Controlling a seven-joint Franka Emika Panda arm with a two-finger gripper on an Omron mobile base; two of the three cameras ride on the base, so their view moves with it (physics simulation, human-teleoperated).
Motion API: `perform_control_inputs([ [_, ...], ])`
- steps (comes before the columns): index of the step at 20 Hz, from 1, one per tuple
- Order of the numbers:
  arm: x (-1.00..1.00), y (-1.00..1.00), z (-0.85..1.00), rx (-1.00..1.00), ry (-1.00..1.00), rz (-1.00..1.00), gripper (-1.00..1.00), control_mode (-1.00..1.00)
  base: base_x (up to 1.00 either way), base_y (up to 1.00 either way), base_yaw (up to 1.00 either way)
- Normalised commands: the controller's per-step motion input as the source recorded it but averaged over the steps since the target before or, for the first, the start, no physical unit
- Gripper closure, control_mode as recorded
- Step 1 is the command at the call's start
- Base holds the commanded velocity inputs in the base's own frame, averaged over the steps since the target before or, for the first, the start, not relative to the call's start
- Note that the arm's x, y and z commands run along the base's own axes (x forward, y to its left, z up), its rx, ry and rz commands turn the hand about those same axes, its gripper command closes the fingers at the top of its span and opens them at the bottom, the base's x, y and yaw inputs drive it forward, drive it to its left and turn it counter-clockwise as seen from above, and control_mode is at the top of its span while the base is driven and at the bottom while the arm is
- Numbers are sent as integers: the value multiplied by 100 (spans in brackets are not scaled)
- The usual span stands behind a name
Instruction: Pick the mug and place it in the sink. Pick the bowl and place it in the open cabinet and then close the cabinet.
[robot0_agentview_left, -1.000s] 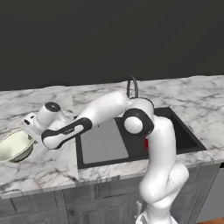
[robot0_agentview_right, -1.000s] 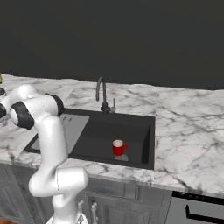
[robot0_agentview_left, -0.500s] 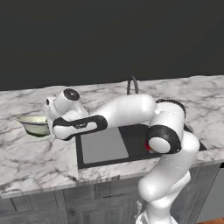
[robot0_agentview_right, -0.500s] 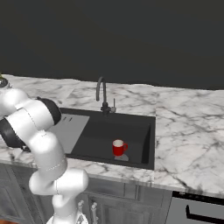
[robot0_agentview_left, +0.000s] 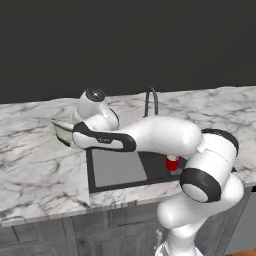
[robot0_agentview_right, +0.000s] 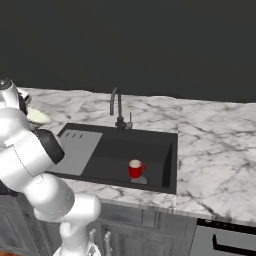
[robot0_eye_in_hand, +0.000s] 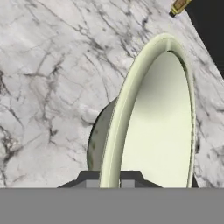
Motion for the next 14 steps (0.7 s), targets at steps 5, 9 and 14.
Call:
perform_control_inputs([
  [5, 0, -60, 56, -32, 8, -1, 100, -100, 0, 0, 0],
  [9, 0, -33, 43, -35, 4, 13, 100, -100, 0, 0, 0],
  [14, -10, -40, 10, -18, -2, 19, 100, -100, 0, 0, 0],
])
